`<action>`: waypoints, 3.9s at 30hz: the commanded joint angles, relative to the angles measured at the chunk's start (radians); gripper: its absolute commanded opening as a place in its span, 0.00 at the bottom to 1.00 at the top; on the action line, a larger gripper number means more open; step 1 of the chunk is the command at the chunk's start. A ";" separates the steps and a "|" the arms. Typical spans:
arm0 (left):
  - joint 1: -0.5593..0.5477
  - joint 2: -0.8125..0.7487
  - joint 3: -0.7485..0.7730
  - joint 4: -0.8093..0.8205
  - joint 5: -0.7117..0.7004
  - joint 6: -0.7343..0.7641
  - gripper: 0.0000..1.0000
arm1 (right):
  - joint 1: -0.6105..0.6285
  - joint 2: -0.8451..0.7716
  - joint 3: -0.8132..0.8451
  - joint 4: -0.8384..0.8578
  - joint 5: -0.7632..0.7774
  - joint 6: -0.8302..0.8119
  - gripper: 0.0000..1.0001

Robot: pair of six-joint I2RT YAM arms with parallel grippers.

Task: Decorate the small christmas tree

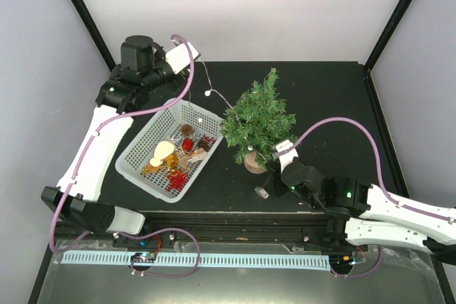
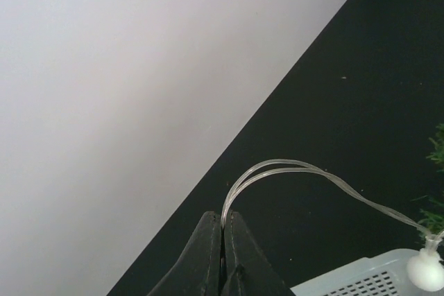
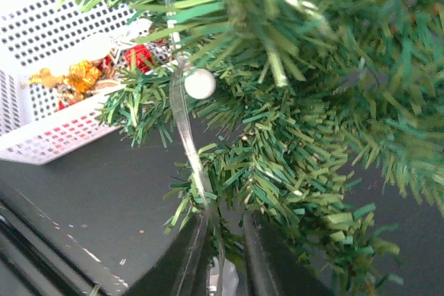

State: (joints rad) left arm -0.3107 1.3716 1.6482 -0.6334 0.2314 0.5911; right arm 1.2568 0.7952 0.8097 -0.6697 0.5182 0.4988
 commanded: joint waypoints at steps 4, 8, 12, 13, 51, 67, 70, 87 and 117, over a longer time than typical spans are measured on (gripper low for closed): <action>-0.065 0.128 0.128 0.062 -0.111 0.035 0.02 | 0.002 0.004 0.129 -0.096 0.063 0.029 0.44; -0.103 0.208 0.194 0.089 -0.135 0.037 0.01 | 0.001 -0.067 0.246 -0.158 0.136 0.023 0.55; -0.132 0.296 0.288 0.099 -0.147 0.025 0.02 | 0.001 -0.116 0.343 -0.205 0.331 -0.016 0.60; -0.138 0.319 0.310 0.106 -0.147 0.018 0.02 | -0.004 -0.107 0.370 -0.217 0.397 -0.030 0.61; -0.143 0.748 0.627 0.467 0.725 -0.421 0.02 | -1.136 0.794 0.432 0.940 -1.332 -0.008 0.76; -0.137 0.825 0.628 0.703 0.957 -0.715 0.01 | -1.120 0.903 0.440 1.213 -1.523 0.172 0.78; -0.139 0.832 0.622 0.778 0.994 -0.793 0.02 | -1.102 0.922 0.462 1.163 -1.518 0.137 0.76; -0.157 0.853 0.608 0.823 1.017 -0.841 0.02 | -1.085 0.889 0.376 1.241 -1.461 0.156 0.01; -0.131 0.815 0.628 0.510 0.788 -0.622 0.99 | -1.157 0.549 0.434 0.621 -0.700 -0.015 0.01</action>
State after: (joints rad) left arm -0.4484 2.2097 2.2364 -0.0635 1.0603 -0.0723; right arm 0.1040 1.3911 1.1954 0.1345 -0.3862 0.5247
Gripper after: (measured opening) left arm 0.978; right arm 0.014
